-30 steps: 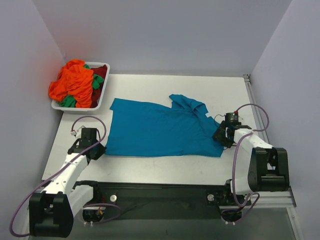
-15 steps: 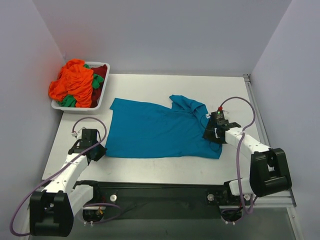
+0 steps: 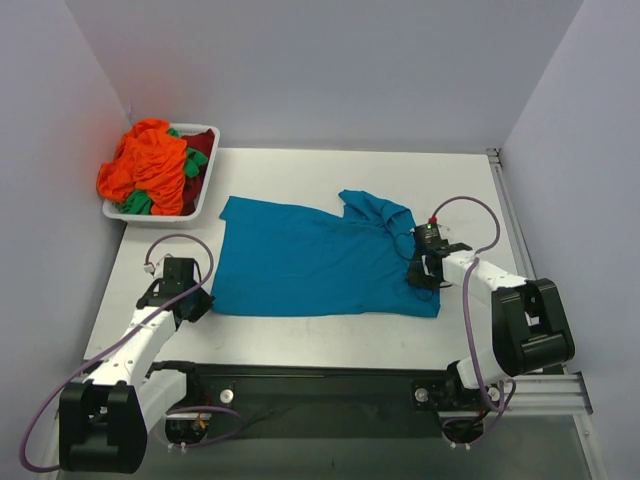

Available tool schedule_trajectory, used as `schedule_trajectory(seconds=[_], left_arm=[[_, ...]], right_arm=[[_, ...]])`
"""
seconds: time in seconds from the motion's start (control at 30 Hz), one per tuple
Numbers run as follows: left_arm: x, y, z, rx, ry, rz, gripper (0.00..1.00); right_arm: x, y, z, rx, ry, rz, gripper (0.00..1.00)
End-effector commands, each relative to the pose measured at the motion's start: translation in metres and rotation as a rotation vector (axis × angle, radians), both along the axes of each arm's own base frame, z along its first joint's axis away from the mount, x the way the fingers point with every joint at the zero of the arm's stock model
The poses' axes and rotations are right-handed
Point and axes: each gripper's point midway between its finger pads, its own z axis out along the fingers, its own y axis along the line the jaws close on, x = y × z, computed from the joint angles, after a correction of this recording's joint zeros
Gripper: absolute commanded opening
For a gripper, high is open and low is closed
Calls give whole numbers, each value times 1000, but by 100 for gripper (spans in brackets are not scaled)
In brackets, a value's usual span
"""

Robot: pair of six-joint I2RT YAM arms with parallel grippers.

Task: Fold and stack the t-shirts
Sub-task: Flatten out the tshirt

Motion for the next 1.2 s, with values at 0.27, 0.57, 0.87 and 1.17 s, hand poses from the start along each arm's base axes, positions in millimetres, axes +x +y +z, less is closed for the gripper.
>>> schedule_trajectory(seconds=[0.27,0.57,0.87,1.17], left_arm=[[11,1,7,2,-45,-4,0],[12,0,6,0,-45,-9,0],[13,0,7,2,-47,-15,0],[14,-2,6,-8,-47,-18,0]], right_arm=[[-13,3,23,32,-41,20,25],[-15,-1,10,-1,10,34,29],[-7,-7,6,-52,27,33,30],[-9,-6,2,-45,29,28,19]])
